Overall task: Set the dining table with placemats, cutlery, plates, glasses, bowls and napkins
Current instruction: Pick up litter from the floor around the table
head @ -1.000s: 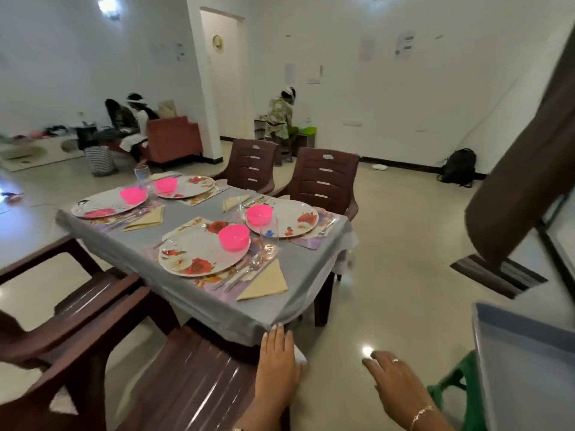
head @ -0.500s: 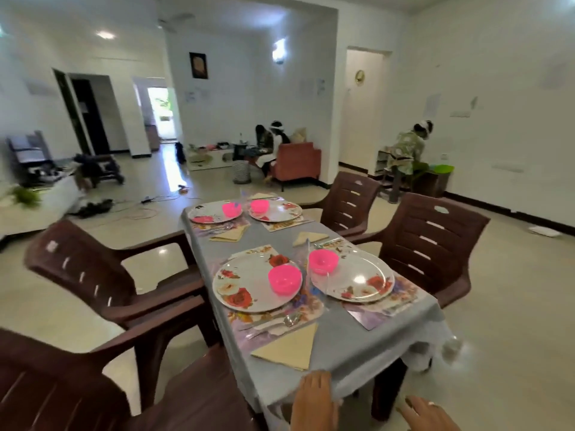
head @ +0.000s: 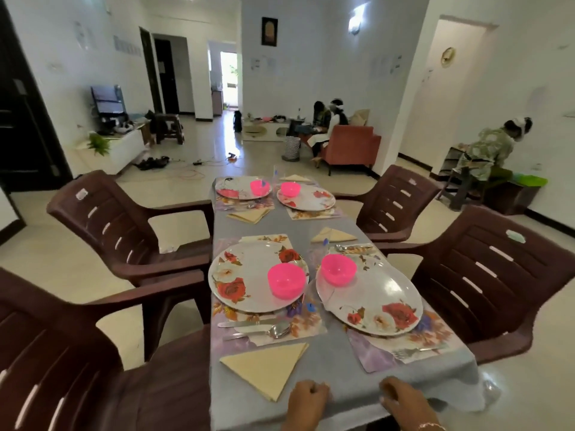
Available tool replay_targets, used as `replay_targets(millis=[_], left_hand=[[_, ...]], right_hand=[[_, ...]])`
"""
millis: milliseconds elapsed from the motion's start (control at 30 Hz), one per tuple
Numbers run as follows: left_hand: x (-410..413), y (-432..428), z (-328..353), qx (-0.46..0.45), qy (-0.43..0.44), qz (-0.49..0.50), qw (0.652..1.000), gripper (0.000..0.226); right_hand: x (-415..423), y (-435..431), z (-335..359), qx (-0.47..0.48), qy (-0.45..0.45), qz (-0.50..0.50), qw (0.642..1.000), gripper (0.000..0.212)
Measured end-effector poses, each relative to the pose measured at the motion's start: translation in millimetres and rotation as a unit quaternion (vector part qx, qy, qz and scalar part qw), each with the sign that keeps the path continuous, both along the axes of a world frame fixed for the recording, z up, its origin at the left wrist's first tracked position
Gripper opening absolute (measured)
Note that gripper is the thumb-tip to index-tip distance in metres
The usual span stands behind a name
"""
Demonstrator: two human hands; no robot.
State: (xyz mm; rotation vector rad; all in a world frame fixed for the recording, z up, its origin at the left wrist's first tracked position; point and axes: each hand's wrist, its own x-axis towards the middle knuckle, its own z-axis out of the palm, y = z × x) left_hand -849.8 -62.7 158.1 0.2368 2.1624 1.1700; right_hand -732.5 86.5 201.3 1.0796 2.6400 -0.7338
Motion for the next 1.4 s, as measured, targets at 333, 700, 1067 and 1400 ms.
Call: replay_targets(millis=[333, 700, 1067, 1400], left_hand=[[17.1, -4.7, -17.1, 0.078, -0.270, 0.231, 0.932, 0.030], [27.3, -2.3, -19.8, 0.138, -0.264, 0.381, 0.875, 0.023], [31.0, 5.5, -20.0, 0.122, -0.239, 0.433, 0.860, 0.030], [27.3, 6.9, -13.3, 0.119, -0.264, 0.441, 0.849, 0.034]], right_hand=[[-14.6, 32.1, -51.6, -0.283, 0.175, -0.384, 0.861, 0.035], [-18.5, 65.7, -60.0, -0.436, 0.182, -0.438, 0.765, 0.027], [-21.5, 86.3, -87.3, -0.423, 0.175, -0.448, 0.768, 0.036], [-24.1, 90.6, -88.0, -0.429, 0.151, -0.413, 0.789, 0.047]])
